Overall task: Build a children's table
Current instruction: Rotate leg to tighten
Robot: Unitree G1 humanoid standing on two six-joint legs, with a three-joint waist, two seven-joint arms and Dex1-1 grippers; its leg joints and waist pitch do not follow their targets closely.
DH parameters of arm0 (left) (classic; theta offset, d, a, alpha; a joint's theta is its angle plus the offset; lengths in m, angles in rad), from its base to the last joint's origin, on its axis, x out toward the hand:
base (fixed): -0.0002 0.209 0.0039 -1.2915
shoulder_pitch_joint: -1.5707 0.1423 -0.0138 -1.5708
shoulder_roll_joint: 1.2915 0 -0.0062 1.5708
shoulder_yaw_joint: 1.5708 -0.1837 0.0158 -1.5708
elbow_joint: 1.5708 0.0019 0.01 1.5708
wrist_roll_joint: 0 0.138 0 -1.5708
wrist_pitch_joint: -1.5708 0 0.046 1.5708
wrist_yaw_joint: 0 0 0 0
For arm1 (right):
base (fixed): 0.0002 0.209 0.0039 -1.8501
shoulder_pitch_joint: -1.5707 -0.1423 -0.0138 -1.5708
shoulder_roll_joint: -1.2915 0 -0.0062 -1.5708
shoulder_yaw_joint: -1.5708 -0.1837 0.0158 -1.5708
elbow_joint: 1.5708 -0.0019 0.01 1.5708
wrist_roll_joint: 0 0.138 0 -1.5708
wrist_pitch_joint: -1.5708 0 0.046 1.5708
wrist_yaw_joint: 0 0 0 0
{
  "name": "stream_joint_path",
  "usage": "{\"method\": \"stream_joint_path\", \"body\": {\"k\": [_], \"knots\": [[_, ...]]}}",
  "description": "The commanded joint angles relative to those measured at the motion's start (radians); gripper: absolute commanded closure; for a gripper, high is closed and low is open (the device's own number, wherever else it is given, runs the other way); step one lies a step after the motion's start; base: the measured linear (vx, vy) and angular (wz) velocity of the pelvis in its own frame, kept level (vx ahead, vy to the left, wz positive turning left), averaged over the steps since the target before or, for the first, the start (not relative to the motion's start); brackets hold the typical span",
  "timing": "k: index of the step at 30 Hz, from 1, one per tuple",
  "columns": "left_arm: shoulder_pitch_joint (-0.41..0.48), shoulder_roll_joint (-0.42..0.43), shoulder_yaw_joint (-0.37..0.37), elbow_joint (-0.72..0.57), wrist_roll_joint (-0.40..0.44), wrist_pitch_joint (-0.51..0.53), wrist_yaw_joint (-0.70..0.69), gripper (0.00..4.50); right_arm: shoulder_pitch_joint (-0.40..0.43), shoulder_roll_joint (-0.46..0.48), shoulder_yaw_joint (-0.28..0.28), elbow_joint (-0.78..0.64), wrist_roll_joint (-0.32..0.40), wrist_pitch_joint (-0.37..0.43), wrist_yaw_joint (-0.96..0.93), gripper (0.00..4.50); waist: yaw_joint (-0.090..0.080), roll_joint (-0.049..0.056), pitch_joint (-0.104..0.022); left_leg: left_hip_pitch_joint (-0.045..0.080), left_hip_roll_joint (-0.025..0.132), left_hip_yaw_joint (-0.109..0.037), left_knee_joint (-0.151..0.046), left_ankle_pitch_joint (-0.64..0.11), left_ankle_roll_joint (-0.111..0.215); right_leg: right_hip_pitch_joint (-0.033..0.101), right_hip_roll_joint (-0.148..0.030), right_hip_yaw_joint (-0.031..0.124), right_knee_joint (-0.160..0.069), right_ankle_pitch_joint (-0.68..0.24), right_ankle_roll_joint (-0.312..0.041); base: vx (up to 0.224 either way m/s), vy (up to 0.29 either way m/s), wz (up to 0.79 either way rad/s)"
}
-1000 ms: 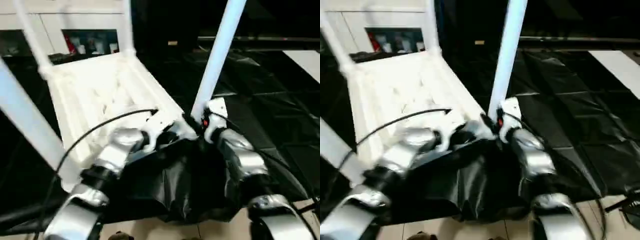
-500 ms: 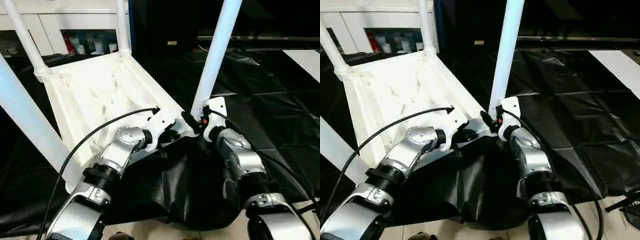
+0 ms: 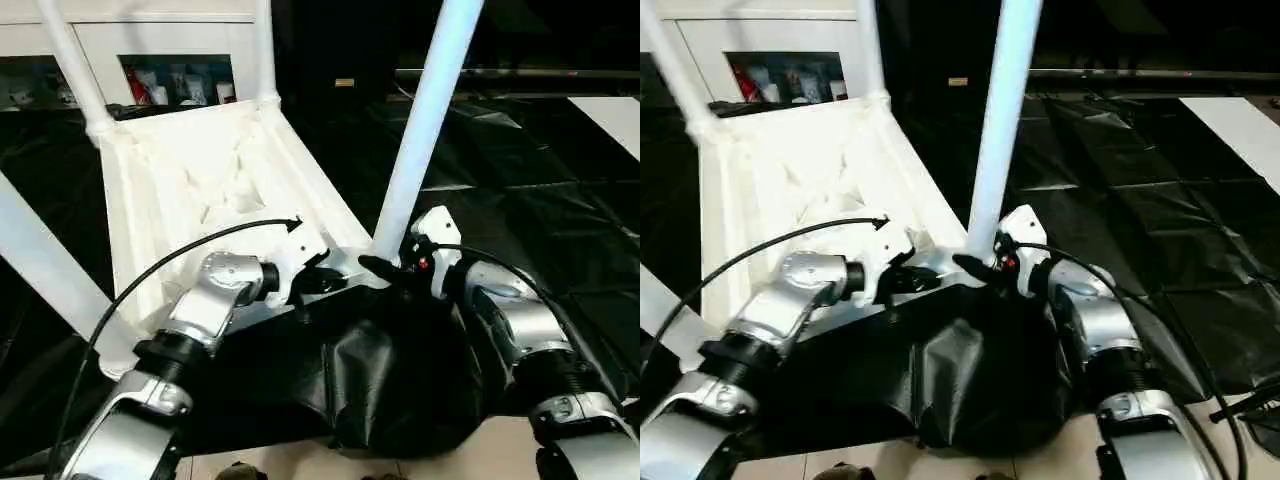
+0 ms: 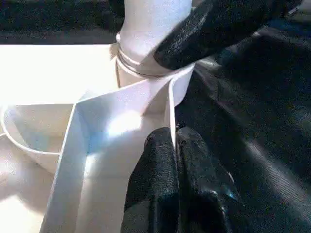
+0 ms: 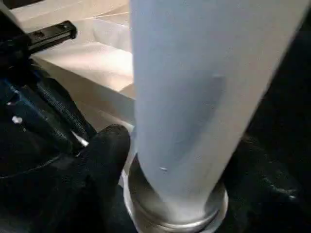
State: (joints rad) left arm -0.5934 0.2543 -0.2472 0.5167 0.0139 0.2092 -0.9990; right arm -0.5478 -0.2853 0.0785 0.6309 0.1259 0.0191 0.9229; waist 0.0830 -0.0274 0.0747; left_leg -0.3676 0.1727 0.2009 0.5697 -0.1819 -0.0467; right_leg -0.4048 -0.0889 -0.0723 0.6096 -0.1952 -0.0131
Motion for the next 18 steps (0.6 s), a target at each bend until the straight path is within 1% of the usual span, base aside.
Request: {"method": "stream_joint_path", "body": {"k": [1, 2, 4, 6, 9, 11, 18], "knots": [[0.029, 0.004, 0.003, -0.019, -0.037, -0.024, -0.039, 4.5, 0.021, 0.01, 0.04, -0.028, 0.022, 0.003, 0.06, 1.68, 0.0, -0.013, -0.047, 0.005, 0.067, -0.03, -0.067, -0.187, 0.092, 0.044, -0.077, 0.057, -0.085, -0.248, -0.222, 0.0, 0.0, 0.0], [0.044, 0.015, -0.001, -0.046, -0.058, -0.03, -0.083, 4.5, 0.028, 0.01, 0.045, -0.042, 0.031, 0.011, 0.084, 1.92, 0.0, -0.013, -0.045, 0.004, 0.067, -0.031, -0.067, -0.188, 0.095, 0.044, -0.078, 0.057, -0.084, -0.248, -0.223, 0.0, 0.0, 0.0], [0.055, 0.024, -0.003, -0.068, -0.074, -0.024, -0.114, 4.5, 0.034, 0.008, 0.049, -0.051, 0.033, 0.016, 0.1, 2.01, 0.0, -0.015, -0.045, 0.005, 0.068, -0.03, -0.067, -0.179, 0.1, 0.042, -0.076, 0.059, -0.084, -0.235, -0.222, 0.0, 0.0, 0.0], [0.076, 0.045, -0.006, -0.111, -0.107, 0.001, -0.178, 4.5, 0.047, 0.002, 0.058, -0.068, 0.04, 0.028, 0.136, 2.22, 0.001, -0.013, -0.044, 0.007, 0.069, -0.028, -0.067, -0.167, 0.106, 0.041, -0.075, 0.058, -0.079, -0.215, -0.233, 0.0, 0.0, 0.0], [0.082, 0.057, -0.009, -0.124, -0.112, 0.014, -0.195, 4.5, 0.05, -0.001, 0.061, -0.071, 0.042, 0.029, 0.151, 2.3, -0.001, -0.014, -0.042, 0.005, 0.068, -0.028, -0.068, -0.161, 0.107, 0.042, -0.074, 0.058, -0.078, -0.205, -0.238, 0.0, 0.0, 0.0], [0.09, 0.072, -0.012, -0.136, -0.112, 0.021, -0.207, 4.5, 0.054, -0.007, 0.067, -0.076, 0.042, 0.031, 0.174, 2.42, -0.002, -0.014, -0.04, 0.007, 0.069, -0.028, -0.069, -0.171, 0.098, 0.041, -0.075, 0.059, -0.08, -0.22, -0.24, 0.0, 0.0, 0.0], [0.095, 0.083, -0.005, -0.143, -0.103, 0.021, -0.198, 4.5, 0.065, -0.014, 0.074, -0.093, 0.041, 0.04, 0.191, 2.46, -0.003, -0.015, -0.039, 0.008, 0.068, -0.027, -0.068, -0.158, 0.096, 0.043, -0.075, 0.06, -0.077, -0.193, -0.247, 0.0, 0.0, 0.0]]}}
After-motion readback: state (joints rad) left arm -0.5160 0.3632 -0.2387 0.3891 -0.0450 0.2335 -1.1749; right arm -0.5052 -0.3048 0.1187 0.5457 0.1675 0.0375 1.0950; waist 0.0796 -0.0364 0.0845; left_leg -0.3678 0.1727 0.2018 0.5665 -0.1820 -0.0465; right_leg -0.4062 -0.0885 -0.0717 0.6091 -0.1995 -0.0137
